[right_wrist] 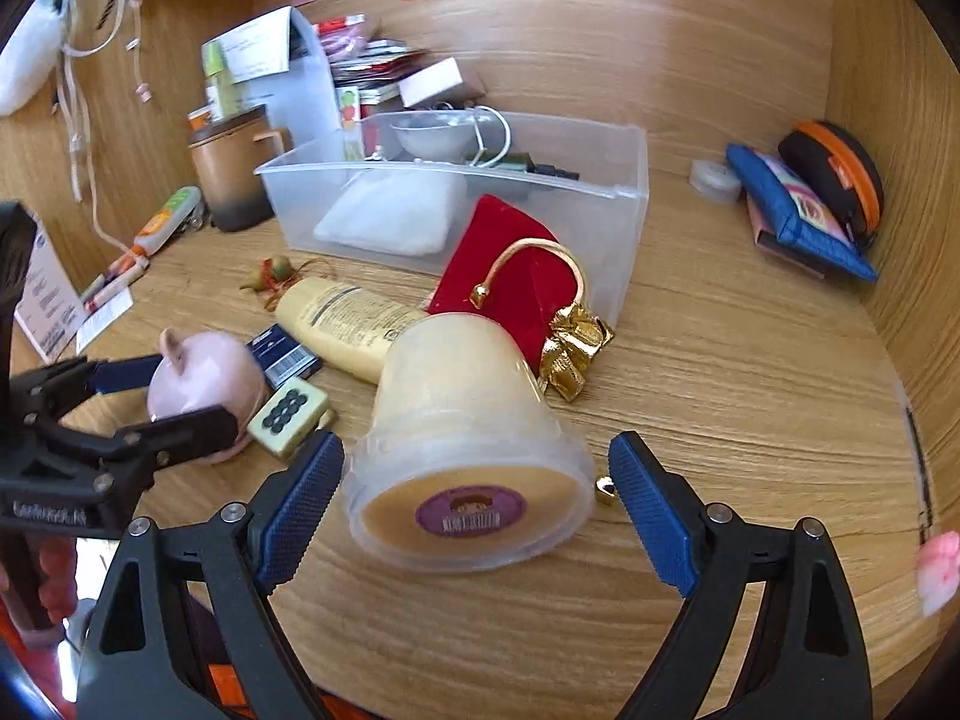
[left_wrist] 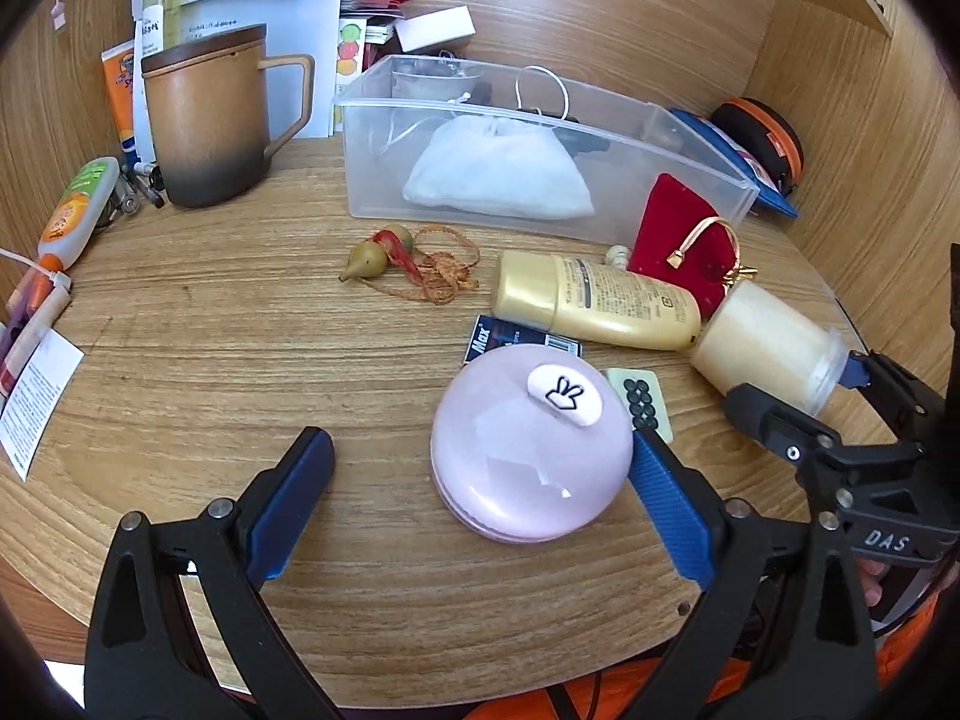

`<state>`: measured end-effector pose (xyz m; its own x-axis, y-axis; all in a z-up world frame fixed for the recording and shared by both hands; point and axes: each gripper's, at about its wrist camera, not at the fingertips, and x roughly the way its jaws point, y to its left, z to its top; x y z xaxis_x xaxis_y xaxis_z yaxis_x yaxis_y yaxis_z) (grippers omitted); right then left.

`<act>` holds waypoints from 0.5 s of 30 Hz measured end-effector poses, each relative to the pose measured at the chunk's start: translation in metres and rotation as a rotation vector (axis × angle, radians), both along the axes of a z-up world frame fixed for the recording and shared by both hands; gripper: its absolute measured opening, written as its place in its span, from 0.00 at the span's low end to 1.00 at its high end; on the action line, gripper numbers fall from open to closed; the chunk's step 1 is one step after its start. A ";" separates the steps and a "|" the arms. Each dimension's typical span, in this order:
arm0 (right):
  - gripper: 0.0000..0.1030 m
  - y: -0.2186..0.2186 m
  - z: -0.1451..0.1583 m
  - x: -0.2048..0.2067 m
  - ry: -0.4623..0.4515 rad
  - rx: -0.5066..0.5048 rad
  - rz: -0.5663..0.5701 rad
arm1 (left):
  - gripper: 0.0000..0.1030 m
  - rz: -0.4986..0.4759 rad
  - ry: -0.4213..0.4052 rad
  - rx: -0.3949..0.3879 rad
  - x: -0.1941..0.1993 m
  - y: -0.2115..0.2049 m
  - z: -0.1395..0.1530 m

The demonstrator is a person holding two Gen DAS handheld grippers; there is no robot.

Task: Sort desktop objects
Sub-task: 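Grasp the cream tub with the right tool while the left grasps the pink compact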

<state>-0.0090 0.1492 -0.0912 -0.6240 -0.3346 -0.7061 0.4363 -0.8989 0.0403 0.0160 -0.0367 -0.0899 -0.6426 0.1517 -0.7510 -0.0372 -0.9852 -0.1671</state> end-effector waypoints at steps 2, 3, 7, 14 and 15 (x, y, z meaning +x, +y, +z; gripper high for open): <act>0.84 0.000 -0.003 -0.004 -0.016 -0.022 -0.012 | 0.96 0.007 0.008 -0.011 -0.001 0.002 -0.001; 0.84 0.001 -0.005 -0.006 -0.025 -0.032 -0.016 | 0.96 0.011 0.012 -0.017 -0.002 0.002 -0.002; 0.75 -0.002 -0.010 -0.008 -0.013 -0.018 -0.025 | 0.96 0.020 0.025 -0.018 -0.005 0.004 -0.003; 0.65 -0.009 -0.014 -0.006 0.012 0.003 -0.025 | 0.95 0.029 0.046 -0.021 -0.009 0.006 -0.005; 0.65 -0.009 -0.014 -0.006 0.012 0.003 -0.025 | 0.94 0.031 0.050 -0.020 -0.008 0.006 -0.005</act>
